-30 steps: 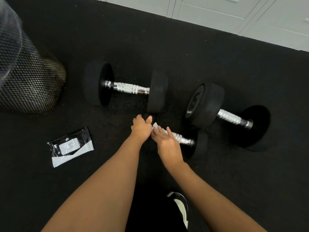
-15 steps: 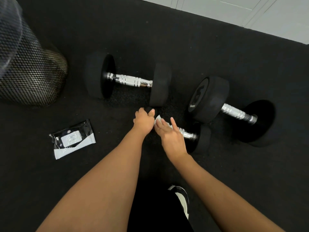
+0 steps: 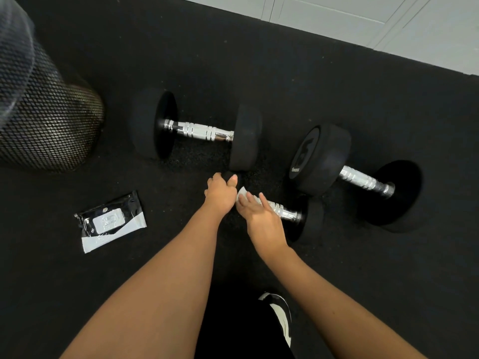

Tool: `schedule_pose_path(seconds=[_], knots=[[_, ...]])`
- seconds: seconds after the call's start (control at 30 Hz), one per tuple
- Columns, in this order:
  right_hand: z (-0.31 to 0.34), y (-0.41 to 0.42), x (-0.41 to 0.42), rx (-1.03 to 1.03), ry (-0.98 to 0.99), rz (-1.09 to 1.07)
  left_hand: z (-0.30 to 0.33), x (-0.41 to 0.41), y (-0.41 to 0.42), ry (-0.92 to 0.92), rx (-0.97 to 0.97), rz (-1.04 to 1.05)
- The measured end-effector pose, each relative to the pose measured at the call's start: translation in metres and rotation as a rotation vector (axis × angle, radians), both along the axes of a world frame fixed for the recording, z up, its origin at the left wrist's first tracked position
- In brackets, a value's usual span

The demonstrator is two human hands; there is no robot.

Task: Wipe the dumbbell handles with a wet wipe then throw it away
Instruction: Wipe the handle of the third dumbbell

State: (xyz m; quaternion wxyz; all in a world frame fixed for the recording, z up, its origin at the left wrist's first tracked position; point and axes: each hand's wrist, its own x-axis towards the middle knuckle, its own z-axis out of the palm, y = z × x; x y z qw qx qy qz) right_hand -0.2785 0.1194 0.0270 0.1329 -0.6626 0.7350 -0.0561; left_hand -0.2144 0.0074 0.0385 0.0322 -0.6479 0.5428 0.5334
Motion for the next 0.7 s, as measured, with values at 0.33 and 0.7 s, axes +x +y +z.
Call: schedule_pose_path(seconds=[0.33, 0.7], knots=[[0.002, -0.027, -0.005, 0.149, -0.200, -0.256, 0.000, 0.000, 0.000, 0.005, 0.004, 0.004], [-0.002, -0.024, -0.010, 0.211, -0.174, -0.304, 0.004, 0.000, 0.000, 0.001, 0.010, -0.005]])
